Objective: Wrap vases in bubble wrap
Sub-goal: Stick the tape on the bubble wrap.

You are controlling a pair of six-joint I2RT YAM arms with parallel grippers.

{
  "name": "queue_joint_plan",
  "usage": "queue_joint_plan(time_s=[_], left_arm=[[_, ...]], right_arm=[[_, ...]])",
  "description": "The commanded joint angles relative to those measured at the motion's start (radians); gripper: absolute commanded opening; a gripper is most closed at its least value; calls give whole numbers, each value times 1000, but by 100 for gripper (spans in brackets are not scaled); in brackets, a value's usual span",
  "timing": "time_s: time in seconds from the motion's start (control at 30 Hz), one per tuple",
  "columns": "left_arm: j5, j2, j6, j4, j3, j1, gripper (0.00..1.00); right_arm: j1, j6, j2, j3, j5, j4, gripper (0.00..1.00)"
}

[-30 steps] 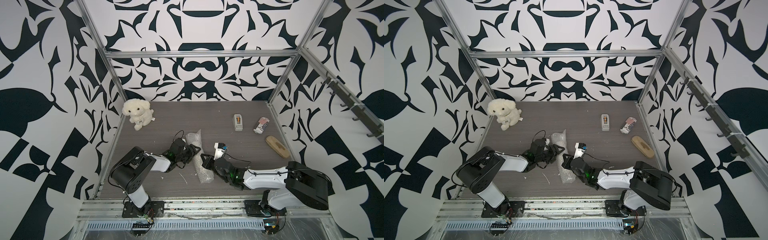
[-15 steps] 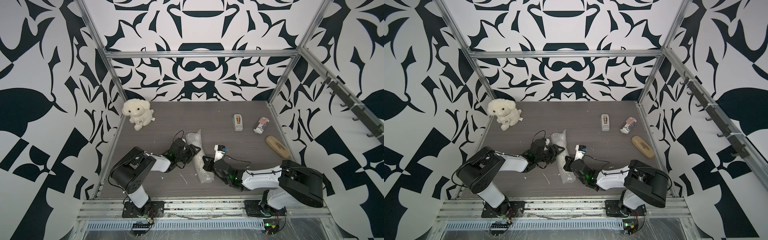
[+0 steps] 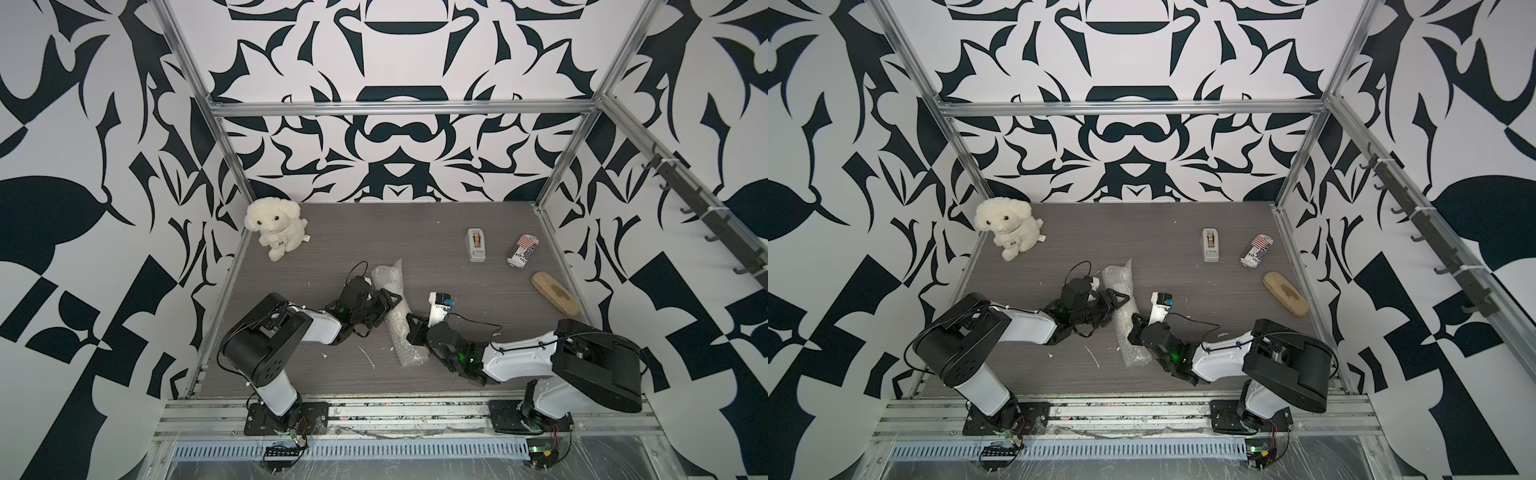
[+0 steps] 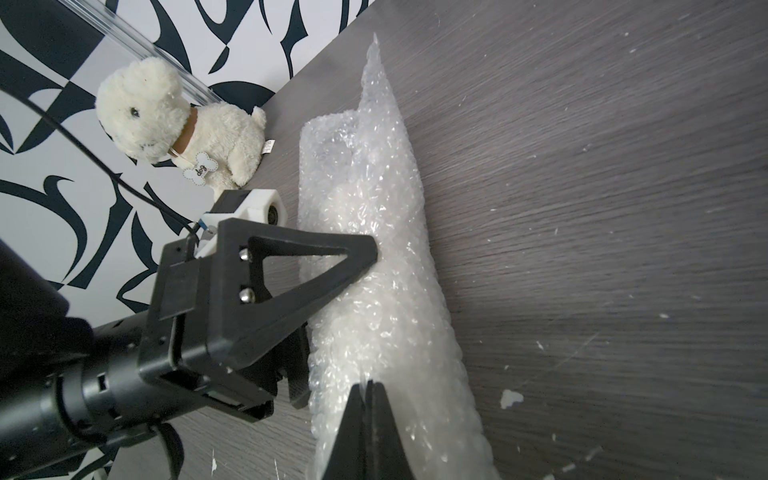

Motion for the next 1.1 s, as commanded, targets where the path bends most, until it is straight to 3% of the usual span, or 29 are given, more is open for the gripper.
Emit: queue_joint_plan(time_s=[0.0, 0.23, 0.47, 0.73, 0.97, 1.07], left_arm=[[-20, 25, -24, -6, -27, 1, 44], [-22, 28, -24, -8, -27, 2, 44], [-23, 22, -24, -14, -30, 2, 44], [-26, 24, -24, -18, -31, 1, 44], [-32, 26, -27, -18, -25, -3, 44], [-27, 39, -32, -5, -24, -3, 43]], right_arm=[[11, -17, 10, 0, 9, -90, 6], [13, 48, -16, 13, 26, -209, 21], [13, -2, -37, 85, 15, -337, 26], [12, -49, -33, 91, -12, -324, 31], [8, -61, -21, 131, -53, -450, 36], [7, -126, -19, 163, -54, -538, 37]])
